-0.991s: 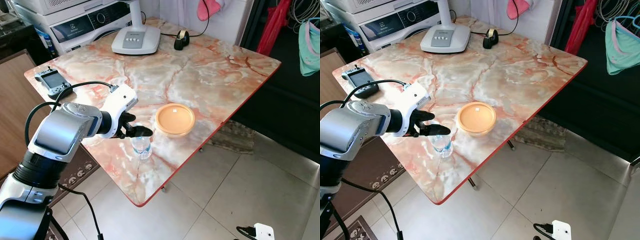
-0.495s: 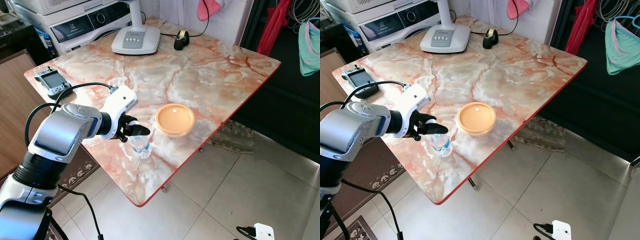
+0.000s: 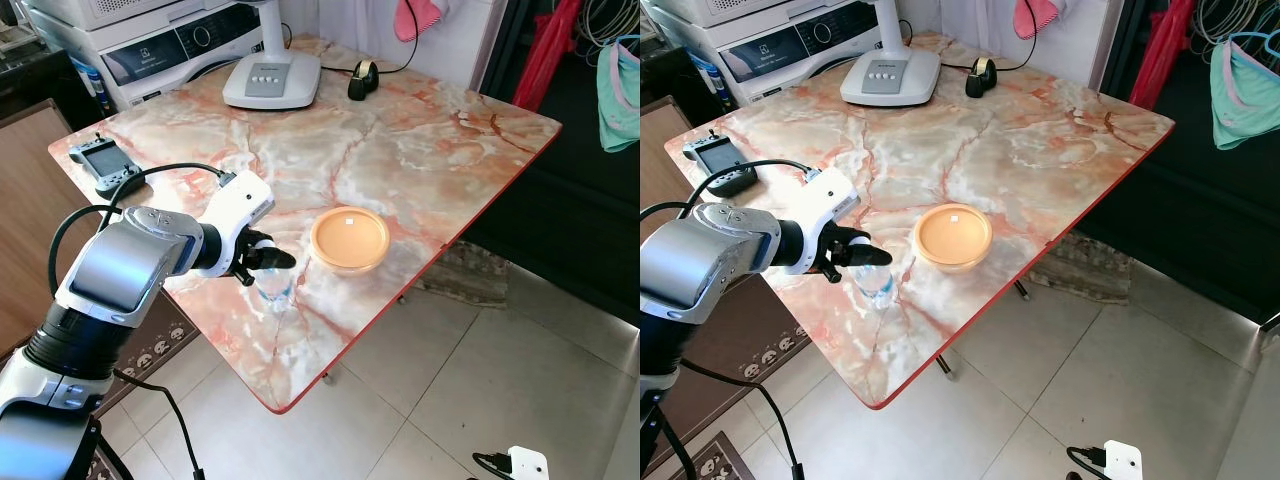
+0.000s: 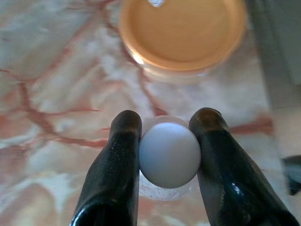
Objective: Restocking fridge
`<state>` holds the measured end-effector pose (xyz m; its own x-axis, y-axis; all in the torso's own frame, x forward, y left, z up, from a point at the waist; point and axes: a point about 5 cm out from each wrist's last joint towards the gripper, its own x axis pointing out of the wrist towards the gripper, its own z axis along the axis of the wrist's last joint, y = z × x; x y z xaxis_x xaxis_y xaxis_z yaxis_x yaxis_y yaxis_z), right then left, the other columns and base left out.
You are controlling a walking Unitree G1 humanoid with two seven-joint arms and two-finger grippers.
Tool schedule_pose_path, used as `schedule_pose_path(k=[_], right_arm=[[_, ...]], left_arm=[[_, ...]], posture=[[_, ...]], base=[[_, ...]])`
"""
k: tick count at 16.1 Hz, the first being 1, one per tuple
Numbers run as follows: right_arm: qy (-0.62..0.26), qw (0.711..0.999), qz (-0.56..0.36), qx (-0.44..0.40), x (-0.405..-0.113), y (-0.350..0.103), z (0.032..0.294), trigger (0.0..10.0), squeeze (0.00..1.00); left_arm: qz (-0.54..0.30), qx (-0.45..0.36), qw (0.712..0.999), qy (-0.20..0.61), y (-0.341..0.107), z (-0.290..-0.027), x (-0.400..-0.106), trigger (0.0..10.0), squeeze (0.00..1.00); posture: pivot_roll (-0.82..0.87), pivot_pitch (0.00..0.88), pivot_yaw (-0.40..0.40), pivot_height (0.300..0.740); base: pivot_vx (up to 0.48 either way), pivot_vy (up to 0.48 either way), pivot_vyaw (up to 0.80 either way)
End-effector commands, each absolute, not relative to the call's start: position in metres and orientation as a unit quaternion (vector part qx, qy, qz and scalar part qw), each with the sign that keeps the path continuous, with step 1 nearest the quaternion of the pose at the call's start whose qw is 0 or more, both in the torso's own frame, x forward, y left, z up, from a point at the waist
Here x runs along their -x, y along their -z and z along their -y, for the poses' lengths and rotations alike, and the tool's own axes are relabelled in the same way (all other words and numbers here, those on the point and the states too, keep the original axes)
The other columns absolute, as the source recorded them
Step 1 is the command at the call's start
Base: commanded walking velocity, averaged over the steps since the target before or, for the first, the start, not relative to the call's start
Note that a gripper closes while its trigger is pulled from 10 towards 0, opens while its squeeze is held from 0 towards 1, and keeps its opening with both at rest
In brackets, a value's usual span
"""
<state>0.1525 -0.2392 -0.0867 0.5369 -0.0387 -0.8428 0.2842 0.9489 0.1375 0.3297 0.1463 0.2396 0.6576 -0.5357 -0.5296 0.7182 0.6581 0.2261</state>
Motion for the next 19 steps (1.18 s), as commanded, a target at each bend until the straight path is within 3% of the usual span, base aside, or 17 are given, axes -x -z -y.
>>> schedule_pose_path(k=[1,3,4,5,7,9,12,14,15,17,19], right_arm=[[0.094,0.862,-0.481,-0.13,-0.147,0.089,0.239,10.0,0.0],[0.094,0.862,-0.48,-0.13,-0.147,0.089,0.239,10.0,0.0],[0.094,0.862,-0.48,-0.13,-0.147,0.089,0.239,10.0,0.0],[0.093,0.862,-0.481,-0.13,-0.147,0.089,0.239,10.0,0.0],[0.093,0.862,-0.48,-0.131,-0.147,0.089,0.239,10.0,0.0],[0.092,0.862,-0.481,-0.131,-0.147,0.089,0.239,10.0,0.0],[0.092,0.862,-0.481,-0.13,-0.147,0.089,0.239,10.0,0.0],[0.092,0.863,-0.48,-0.129,-0.147,0.089,0.239,10.0,0.0],[0.092,0.863,-0.48,-0.128,-0.147,0.089,0.239,10.0,0.0],[0.092,0.862,-0.482,-0.127,-0.146,0.089,0.239,10.0,0.0],[0.093,0.862,-0.482,-0.126,-0.145,0.089,0.24,10.0,0.0]], left_arm=[[-0.198,-0.224,0.9,0.316,-0.246,-0.158,-0.336,0.0,0.0],[-0.165,-0.221,0.925,0.26,-0.259,-0.174,-0.348,0.0,0.0],[-0.143,-0.215,0.947,0.193,-0.267,-0.194,-0.358,8.4,0.0],[-0.127,-0.215,0.96,0.128,-0.271,-0.218,-0.365,10.0,0.0],[-0.109,-0.197,0.972,0.059,-0.272,-0.245,-0.369,10.0,0.0],[-0.071,-0.224,0.97,-0.067,-0.264,-0.288,-0.369,10.0,0.0],[-0.109,-0.181,0.963,-0.167,-0.219,-0.337,-0.354,10.0,0.0],[-0.144,-0.189,0.952,-0.192,-0.182,-0.351,-0.341,10.0,0.0],[-0.159,-0.14,0.956,-0.206,-0.161,-0.354,-0.333,10.0,0.0],[-0.186,-0.086,0.958,-0.198,-0.117,-0.343,-0.322,10.0,0.0],[-0.206,-0.099,0.959,-0.166,-0.093,-0.326,-0.318,10.0,0.0]], posture=[[0.22,0.123,0.022,0.74],[0.22,0.123,0.022,0.74],[0.22,0.123,0.022,0.74],[0.22,0.114,0.022,0.74],[0.22,0.111,0.021,0.74],[0.22,0.106,0.022,0.74],[0.21,0.085,0.021,0.74],[0.21,0.073,0.02,0.74],[0.21,0.073,0.02,0.74],[0.2,0.048,0.014,0.74],[0.2,0.039,0.012,0.74]], base=[[0.0,0.0,0.0],[0.0,0.0,0.0],[0.0,0.0,0.0],[0.0,0.0,0.0],[0.0,0.0,0.0],[0.0,0.0,0.0],[0.0,0.0,0.0],[0.0,0.0,0.0],[0.0,0.0,0.0],[0.0,0.0,0.0],[0.0,0.0,0.0]])
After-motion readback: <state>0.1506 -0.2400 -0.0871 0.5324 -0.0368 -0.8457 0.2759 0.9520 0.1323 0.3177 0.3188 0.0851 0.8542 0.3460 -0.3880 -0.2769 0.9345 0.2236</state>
